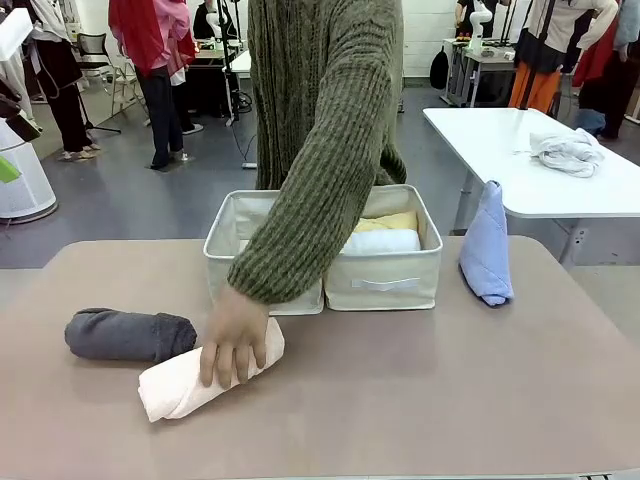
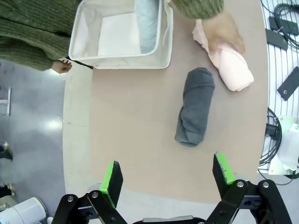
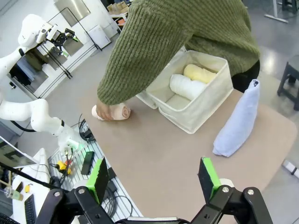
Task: Sort the towels based on their folding style.
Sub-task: Pick up another triangle-folded towel from the table and place it in the left Fabric basket.
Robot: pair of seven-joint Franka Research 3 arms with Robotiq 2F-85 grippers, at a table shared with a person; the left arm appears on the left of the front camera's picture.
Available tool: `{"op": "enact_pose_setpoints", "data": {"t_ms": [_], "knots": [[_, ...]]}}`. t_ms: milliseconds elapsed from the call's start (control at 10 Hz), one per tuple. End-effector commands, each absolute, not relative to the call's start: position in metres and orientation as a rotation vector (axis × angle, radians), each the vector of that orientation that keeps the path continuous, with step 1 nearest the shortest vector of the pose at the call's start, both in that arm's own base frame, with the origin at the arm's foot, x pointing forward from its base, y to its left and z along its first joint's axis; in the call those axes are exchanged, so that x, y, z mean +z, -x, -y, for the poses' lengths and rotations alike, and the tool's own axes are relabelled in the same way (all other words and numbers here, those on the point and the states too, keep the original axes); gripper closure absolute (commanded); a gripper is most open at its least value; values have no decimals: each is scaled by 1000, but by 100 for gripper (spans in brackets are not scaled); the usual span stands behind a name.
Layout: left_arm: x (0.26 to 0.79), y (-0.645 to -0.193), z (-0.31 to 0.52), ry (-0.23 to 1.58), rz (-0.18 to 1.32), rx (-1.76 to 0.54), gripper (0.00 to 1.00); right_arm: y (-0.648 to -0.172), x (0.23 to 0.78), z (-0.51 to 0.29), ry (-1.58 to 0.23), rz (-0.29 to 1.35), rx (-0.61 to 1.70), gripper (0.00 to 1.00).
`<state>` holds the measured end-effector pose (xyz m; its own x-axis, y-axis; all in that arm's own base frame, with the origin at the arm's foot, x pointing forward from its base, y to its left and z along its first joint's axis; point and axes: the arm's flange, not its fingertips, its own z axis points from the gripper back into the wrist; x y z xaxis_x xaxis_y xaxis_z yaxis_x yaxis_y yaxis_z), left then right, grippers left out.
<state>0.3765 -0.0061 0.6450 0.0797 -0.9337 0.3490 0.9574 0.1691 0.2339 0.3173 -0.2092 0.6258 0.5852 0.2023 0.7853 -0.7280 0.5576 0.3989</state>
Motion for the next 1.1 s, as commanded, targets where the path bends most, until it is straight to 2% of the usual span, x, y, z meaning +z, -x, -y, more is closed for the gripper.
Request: {"op": "enact_pose_setpoints", "data": {"t_ms": [0, 400, 1000], "knots": [[649, -403, -67, 344, 618, -1417, 0, -317, 626, 208, -808, 768, 626, 0], [647, -377, -200, 605, 881, -1261, 0, -317, 626, 208, -808, 768, 626, 0], [649, -368, -260, 532, 908, -1152, 0, -317, 626, 208, -808, 768, 626, 0]]}}
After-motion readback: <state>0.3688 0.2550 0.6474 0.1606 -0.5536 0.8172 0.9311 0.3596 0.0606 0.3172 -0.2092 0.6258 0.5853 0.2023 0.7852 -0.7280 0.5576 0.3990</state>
